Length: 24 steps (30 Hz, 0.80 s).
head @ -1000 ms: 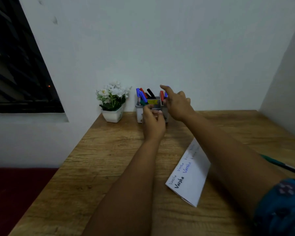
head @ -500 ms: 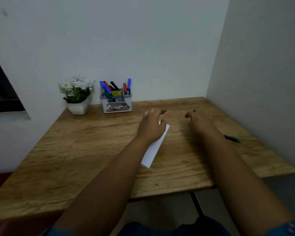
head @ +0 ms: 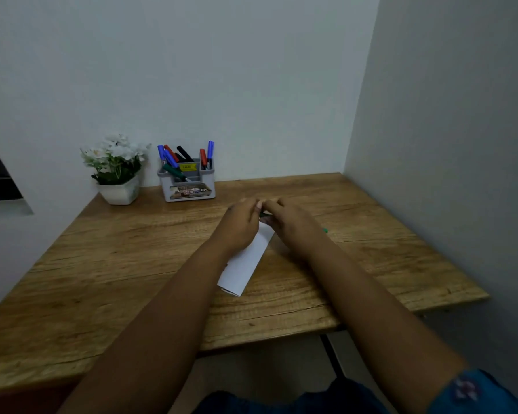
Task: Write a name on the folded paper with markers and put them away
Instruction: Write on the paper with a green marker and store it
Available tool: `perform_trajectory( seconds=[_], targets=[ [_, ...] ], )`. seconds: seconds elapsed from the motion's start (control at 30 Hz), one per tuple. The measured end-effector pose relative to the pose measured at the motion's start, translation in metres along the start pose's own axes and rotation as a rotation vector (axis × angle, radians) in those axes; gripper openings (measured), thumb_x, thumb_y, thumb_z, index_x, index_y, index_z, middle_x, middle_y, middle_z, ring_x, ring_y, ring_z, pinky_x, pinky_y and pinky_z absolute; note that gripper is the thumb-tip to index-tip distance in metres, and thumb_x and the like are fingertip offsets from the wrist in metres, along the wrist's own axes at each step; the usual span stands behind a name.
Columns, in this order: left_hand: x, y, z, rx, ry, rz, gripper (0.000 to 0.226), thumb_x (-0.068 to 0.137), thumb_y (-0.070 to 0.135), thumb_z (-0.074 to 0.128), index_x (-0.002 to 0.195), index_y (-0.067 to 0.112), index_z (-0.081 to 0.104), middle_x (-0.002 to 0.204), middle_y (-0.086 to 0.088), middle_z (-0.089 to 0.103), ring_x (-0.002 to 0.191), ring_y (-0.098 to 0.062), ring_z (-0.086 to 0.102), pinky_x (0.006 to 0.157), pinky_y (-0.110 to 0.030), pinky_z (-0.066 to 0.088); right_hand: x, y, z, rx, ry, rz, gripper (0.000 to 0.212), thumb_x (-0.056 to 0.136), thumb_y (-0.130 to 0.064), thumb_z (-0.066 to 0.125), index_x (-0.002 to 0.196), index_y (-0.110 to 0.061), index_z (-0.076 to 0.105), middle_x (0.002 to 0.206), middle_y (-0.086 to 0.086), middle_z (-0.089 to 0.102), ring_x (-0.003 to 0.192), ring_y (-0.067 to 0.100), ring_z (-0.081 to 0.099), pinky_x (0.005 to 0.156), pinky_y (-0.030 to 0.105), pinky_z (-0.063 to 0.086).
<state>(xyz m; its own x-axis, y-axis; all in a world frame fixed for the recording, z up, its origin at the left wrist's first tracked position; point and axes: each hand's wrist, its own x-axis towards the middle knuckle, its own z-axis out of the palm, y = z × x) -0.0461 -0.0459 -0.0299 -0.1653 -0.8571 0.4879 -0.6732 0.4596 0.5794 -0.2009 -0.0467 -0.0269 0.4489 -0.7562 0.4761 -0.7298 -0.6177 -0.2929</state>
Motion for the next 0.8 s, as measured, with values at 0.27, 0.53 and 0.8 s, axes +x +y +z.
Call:
perform_trajectory(
  seconds=[0.27,0.53,0.8],
  targets=[
    [0.005,-0.002,-0.016,0.057,-0.088,-0.112,0.024,0.100,0.022,0.046,0.089,0.011,0.064,0.077,0.003,0.060,0.072,-0.011,0.053,0.061,-0.026,0.034,0.009,0.003,0.007,-0.066,-0.122,0.020,0.029,0.103,-0.032,0.043,0.120,-0.014,0.059,0.108,0.003,0.059,0.086,0.016,0.054,0.070,0.029,0.041],
    [0.004,-0.010,-0.035,-0.202,0.106,-0.400,0.027,0.103,0.029,0.038,0.092,0.013,0.056,0.078,-0.004,0.054,0.070,-0.016,0.048,0.063,-0.030,0.037,0.033,0.015,-0.019,0.105,-0.304,0.135,0.051,0.104,-0.019,0.039,0.153,-0.030,0.026,0.126,0.005,0.061,0.107,0.018,0.057,0.087,0.027,0.038],
    [0.012,-0.022,-0.057,-0.987,0.248,-0.798,0.015,0.095,0.008,0.052,0.110,0.003,0.053,0.098,-0.009,0.053,0.077,-0.016,0.059,0.059,-0.021,0.056,0.059,0.055,-0.041,1.256,-0.215,0.482,0.023,0.104,-0.017,0.043,0.112,-0.003,0.060,0.111,0.020,0.066,0.091,0.019,0.071,0.078,0.020,0.058]
  ],
)
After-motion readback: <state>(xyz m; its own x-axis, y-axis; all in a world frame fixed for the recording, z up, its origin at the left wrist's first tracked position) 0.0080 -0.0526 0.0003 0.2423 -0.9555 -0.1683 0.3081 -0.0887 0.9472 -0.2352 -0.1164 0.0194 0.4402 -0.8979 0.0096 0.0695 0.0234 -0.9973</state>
